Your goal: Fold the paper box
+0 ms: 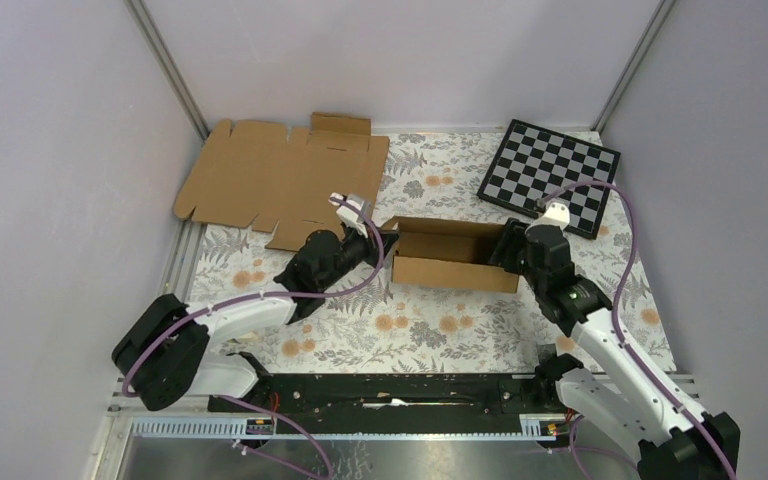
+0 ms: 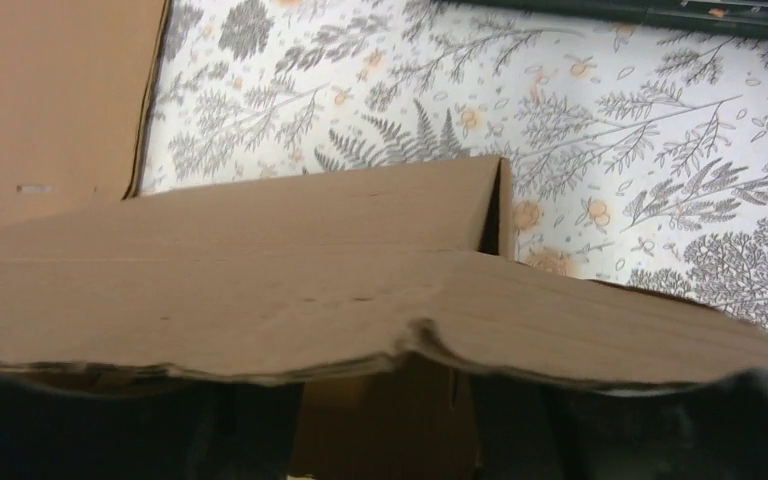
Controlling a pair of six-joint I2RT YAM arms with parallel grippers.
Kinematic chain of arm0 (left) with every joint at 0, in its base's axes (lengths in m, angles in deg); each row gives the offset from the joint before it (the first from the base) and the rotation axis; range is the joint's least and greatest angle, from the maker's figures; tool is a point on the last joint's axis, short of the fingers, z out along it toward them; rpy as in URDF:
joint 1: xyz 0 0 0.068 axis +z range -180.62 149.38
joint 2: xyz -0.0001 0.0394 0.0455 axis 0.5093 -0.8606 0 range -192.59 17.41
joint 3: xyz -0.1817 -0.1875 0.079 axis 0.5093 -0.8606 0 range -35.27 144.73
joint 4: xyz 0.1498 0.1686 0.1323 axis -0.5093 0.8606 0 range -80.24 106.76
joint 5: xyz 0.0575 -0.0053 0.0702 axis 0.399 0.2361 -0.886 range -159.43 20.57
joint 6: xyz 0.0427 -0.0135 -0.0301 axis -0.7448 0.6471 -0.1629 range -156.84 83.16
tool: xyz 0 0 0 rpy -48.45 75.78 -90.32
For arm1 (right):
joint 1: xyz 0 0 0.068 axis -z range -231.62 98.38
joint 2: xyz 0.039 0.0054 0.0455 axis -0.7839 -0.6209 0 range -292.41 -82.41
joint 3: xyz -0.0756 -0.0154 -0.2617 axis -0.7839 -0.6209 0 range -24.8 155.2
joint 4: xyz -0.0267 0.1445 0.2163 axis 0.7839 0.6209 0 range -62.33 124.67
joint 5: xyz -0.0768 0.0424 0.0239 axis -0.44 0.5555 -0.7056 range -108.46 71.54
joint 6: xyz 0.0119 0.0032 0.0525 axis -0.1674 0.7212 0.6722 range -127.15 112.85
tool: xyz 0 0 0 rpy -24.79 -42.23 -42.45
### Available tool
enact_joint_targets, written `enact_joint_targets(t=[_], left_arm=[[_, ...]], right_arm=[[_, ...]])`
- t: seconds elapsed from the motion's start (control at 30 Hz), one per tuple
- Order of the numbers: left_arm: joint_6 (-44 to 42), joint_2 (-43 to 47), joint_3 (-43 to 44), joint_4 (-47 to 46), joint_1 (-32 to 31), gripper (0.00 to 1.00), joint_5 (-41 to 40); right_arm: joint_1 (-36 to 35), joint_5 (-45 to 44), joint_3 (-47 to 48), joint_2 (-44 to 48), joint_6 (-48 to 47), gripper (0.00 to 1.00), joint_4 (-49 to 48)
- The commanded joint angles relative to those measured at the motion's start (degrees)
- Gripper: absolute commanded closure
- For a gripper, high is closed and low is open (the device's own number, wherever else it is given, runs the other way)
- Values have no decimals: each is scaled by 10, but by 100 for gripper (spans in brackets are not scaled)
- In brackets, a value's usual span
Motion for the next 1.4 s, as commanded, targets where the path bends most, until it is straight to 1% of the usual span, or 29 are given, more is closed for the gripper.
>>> enact_joint_targets(t=[0.0, 0.1, 0.13, 0.3, 0.43, 0.53, 0.67, 0.8, 0.87, 0.9, 0.97, 1.0, 1.07, 1.17, 1.27, 1.37], left_arm=[[0, 25, -24, 1, -25, 100, 33], [-9, 33, -19, 20, -30, 100, 20], [-11, 31, -15, 25, -30, 100, 18], [-24, 16, 3, 42, -34, 100, 6], [-25, 3, 7, 35, -36, 100, 0], [-25, -9, 13, 34, -36, 100, -7], [-22, -18, 19, 38, -37, 100, -22], [-22, -23, 22, 37, -37, 100, -22], [-23, -27, 22, 38, -37, 100, -22], [-23, -28, 22, 38, -37, 100, -36], [-26, -31, 30, 49, -37, 100, -41], [-30, -32, 37, 57, -37, 100, -44], [-41, -36, 47, 66, -37, 100, -48], [-47, -39, 50, 61, -37, 100, -51], [-49, -43, 51, 61, -37, 100, -47], [-52, -45, 51, 62, -37, 100, -46]], right_arm=[[-12, 78, 25, 35, -17, 29, 81], [-12, 96, 65, 39, -37, 4, 137], [-12, 104, 79, 40, -43, 1, 156], [-12, 138, 153, 43, -68, 0, 231], [-12, 127, 211, 33, -84, 1, 298], [-12, 89, 230, 21, -86, 0, 340], [-12, 4, 221, 11, -41, 0, 376], [-12, 0, 219, 14, -26, 1, 380], [-12, 19, 229, 31, -54, 1, 380], [-12, 40, 242, 34, -63, 1, 389], [-12, 117, 265, 27, -101, 0, 412], [-12, 128, 274, 19, -105, 0, 428], [-12, 102, 294, 5, -110, 0, 460], [-12, 65, 329, 13, -128, 0, 475], [-12, 84, 379, 22, -171, 0, 475], [-12, 97, 418, 0, -228, 0, 498]])
